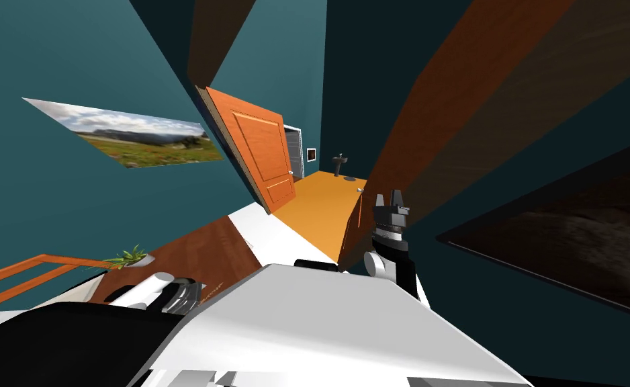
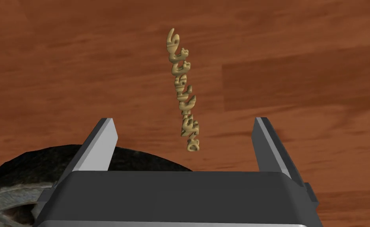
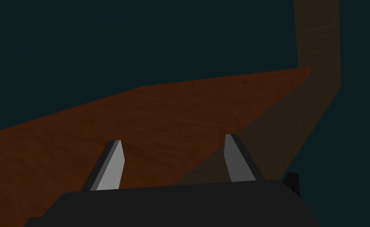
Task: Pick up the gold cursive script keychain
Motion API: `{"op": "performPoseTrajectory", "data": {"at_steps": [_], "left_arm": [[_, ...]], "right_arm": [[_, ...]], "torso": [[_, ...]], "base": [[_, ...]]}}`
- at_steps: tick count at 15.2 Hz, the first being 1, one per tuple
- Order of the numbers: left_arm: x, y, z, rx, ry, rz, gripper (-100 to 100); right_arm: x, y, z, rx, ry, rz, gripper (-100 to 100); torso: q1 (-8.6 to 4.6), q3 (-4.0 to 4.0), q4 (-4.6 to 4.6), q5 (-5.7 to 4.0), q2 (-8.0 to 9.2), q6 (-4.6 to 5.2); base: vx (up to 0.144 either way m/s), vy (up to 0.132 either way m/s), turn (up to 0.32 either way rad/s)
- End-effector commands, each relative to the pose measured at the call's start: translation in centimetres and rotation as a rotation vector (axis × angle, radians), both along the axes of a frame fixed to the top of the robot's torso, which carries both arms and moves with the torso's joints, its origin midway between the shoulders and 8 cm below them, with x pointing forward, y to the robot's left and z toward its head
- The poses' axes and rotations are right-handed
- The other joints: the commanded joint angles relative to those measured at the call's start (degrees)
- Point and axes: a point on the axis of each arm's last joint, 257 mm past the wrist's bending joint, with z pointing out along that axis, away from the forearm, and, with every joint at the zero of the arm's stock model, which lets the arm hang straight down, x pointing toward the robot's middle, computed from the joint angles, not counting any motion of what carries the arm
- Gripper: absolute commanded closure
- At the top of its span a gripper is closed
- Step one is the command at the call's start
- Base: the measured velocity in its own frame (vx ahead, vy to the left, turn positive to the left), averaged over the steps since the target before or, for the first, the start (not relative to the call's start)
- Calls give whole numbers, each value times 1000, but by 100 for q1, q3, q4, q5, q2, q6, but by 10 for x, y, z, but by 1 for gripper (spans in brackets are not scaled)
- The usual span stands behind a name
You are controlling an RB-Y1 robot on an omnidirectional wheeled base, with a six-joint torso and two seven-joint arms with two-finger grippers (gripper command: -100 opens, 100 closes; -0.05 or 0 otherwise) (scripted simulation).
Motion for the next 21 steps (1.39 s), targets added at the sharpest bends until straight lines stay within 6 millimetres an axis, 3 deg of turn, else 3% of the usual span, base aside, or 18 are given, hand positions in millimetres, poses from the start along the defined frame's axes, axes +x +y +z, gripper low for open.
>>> {"op": "performPoseTrajectory", "data": {"at_steps": [1, 5, 6, 10, 13, 14, 15, 21], "left_arm": [[4, -8, -12, 0, -1, -1, -100], [6, -13, -17, -2, -1, -2, -100], [7, -13, -18, 0, -2, -1, 100], [9, -12, -18, 1, -6, -1, 100], [0, 0, 0, 0, 0, 0, 100], [2, -2, -5, 3, -2, 1, 100], [3, 12, 6, 36, 13, -20, -100], [9, 39, 26, 108, 45, -68, -100]], "right_arm": [[0, 0, 0, 0, 0, 0, 0], [0, 0, 0, 0, 0, 0, 0], [0, 0, 0, 0, 0, 0, 0], [0, 0, 0, 0, 0, 0, 0], [0, 0, 0, 0, 0, 0, 0], [0, 0, 0, 0, 0, 0, 0], [0, 0, 0, 0, 0, 0, 0], [0, 2, 1, 1, -3, 6, 0]], "torso": [[0, 0, 0, 0, 0, 0], [6, 14, 5, 2, 24, -1], [1, 14, 5, 0, 24, -1], [-5, 7, -3, 4, 18, -6], [-16, 6, -4, 2, 15, -8], [-22, 5, -4, 0, 13, -7], [-19, 4, -4, 1, 13, -7], [-79, 76, 21, -20, 139, 21]], "base": [[0, 31, 11], [-19, 43, 5], [-5, 10, -2], [1, 1, -4], [12, -44, -3], [13, -35, 5], [-110, -69, -76], [-237, -103, -52]]}}
